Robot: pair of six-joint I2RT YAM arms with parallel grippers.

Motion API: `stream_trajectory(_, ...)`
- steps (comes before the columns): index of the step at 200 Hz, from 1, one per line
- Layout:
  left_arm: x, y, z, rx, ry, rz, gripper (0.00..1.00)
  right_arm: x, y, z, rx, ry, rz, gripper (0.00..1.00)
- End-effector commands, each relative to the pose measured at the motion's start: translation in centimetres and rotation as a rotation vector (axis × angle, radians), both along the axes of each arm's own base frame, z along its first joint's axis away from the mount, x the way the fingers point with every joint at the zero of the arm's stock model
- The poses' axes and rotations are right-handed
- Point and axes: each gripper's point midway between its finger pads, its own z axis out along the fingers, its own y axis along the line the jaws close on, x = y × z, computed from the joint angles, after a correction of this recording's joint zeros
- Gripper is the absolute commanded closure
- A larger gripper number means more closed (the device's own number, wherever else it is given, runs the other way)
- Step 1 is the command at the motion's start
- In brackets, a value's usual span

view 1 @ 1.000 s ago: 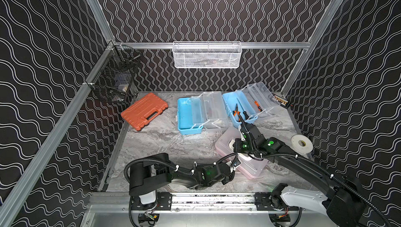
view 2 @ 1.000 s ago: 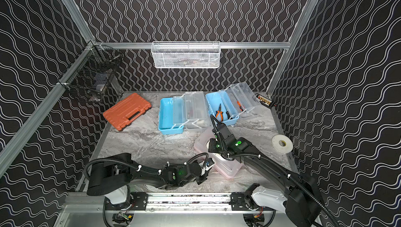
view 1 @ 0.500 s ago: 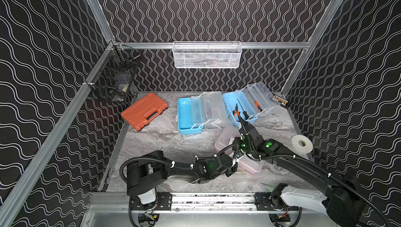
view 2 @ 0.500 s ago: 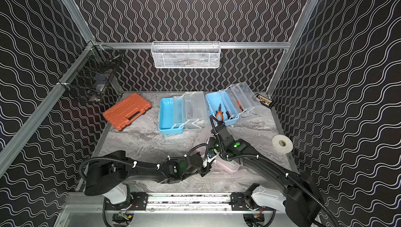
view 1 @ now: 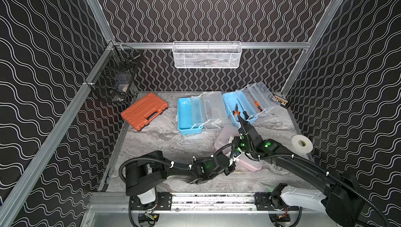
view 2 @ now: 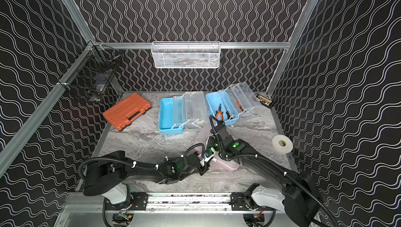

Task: Close toolboxes
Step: Move the toolbox to the center of the board.

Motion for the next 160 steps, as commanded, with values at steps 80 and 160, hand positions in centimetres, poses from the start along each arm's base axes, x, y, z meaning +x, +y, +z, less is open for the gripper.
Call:
stream_trajectory(80,0.1,6.1,3.8,-0.120,-0.083,0.145,0.39,-6.4,-4.4,-1.4,-0.225,0.302,0.031,0.73)
stream_trajectory(160,0.8,14.5,4.6,-0.123,-0.094,0.402,0.01,-1.9,-1.2,6.4,-0.276,0.089,0.148,0.31)
